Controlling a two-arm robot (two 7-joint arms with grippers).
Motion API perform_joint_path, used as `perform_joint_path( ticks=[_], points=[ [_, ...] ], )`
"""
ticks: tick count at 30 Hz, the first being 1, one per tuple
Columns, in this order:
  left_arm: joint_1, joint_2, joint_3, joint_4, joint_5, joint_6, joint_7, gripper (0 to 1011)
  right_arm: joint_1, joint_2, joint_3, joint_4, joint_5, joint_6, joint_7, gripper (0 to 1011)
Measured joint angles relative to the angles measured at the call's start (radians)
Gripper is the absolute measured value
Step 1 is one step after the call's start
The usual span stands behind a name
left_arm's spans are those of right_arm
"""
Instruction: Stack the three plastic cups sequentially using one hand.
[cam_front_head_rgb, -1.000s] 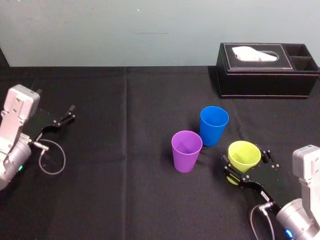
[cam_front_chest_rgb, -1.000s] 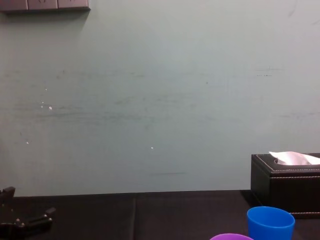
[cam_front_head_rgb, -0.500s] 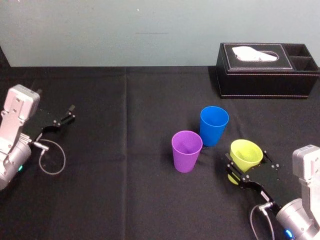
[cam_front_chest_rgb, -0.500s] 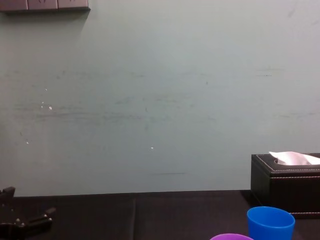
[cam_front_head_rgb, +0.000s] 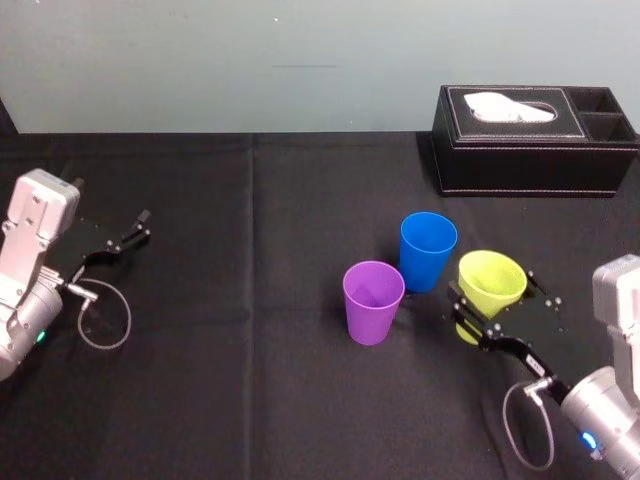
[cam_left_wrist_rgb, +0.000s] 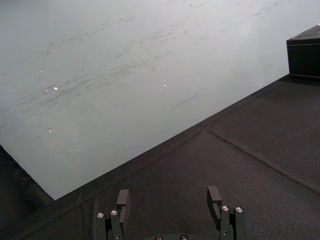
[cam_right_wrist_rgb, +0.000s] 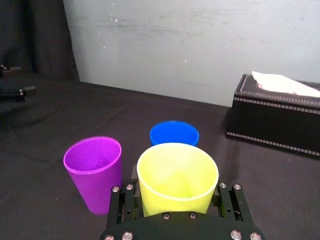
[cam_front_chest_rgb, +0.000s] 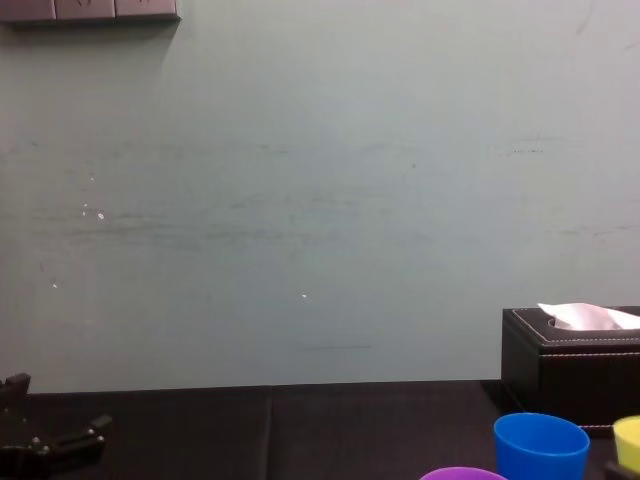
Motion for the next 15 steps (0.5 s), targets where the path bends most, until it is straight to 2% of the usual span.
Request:
perform_joint_path(
  ticks=[3, 8, 12, 15],
  points=[
    [0.000, 0.000, 0.000, 0.000, 0.000, 0.000, 0.000, 1011, 0.020, 0.009, 0.002, -0.014, 0.016, 0.035, 0.012, 750],
    [0.000, 0.000, 0.000, 0.000, 0.000, 0.000, 0.000, 1011, 0.091, 0.024, 0.005, -0.025, 0.067, 0.122, 0.032, 750],
    [0.000, 0.000, 0.000, 0.000, 0.000, 0.000, 0.000, 1011, 0.133, 0.029, 0.002, -0.025, 0.087, 0.150, 0.038, 750],
    [0.000, 0.000, 0.000, 0.000, 0.000, 0.000, 0.000, 1011, 0.191, 0.033, -0.012, -0.012, 0.100, 0.169, 0.042, 750]
  ],
)
